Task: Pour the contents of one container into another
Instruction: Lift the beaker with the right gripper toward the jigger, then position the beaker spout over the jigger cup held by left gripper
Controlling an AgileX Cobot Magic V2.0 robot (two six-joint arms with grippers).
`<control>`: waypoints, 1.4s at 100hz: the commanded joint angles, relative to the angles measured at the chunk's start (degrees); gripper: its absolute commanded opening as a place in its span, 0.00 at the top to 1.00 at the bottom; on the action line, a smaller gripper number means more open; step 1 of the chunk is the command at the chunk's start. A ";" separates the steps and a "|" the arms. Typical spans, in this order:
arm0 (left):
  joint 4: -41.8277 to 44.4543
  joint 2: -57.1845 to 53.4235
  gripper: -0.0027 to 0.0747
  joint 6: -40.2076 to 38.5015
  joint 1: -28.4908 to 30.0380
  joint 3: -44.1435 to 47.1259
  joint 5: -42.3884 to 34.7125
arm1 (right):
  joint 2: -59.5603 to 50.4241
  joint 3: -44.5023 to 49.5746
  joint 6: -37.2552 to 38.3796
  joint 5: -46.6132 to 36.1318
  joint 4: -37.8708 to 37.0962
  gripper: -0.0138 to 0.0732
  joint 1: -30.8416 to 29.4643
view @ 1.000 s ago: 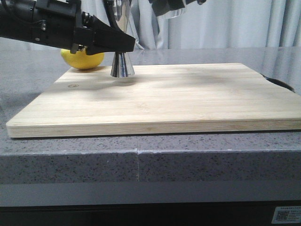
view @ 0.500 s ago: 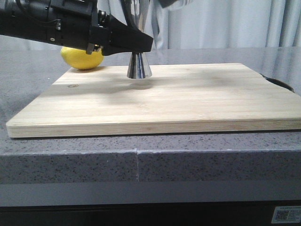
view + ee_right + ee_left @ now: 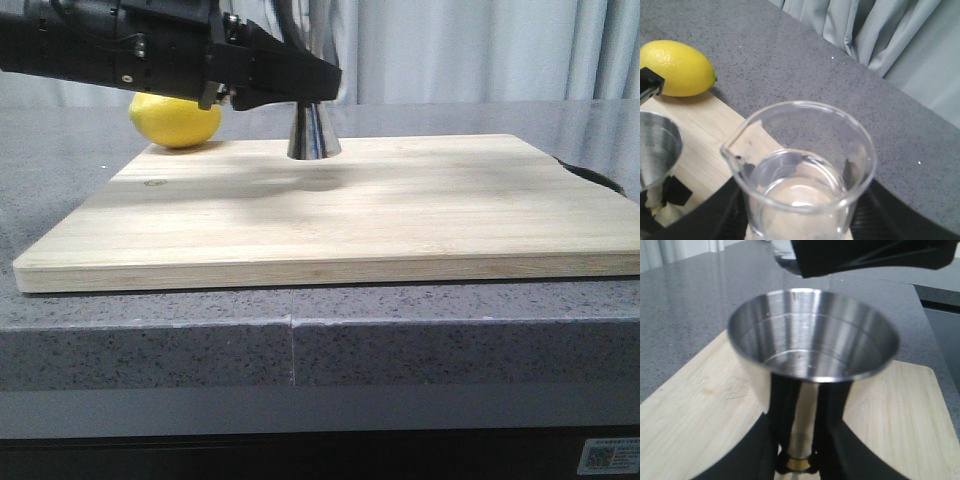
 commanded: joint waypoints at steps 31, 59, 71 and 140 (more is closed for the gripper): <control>-4.14 -2.60 0.96 -0.09 -1.72 -1.67 2.59 | -2.72 -1.47 -0.34 -3.63 -4.98 0.54 -0.44; -4.14 -2.60 0.96 -0.09 -1.72 -1.67 2.59 | -2.72 -1.47 -0.38 -3.21 -8.86 0.54 2.37; -4.14 -2.60 0.96 -0.09 -1.72 -1.67 2.59 | -2.72 -1.47 -0.38 -3.00 -8.96 0.54 2.37; -3.68 -2.60 0.96 -0.09 -1.72 -1.67 2.59 | -0.44 -1.47 -0.38 -2.65 -15.10 0.54 4.11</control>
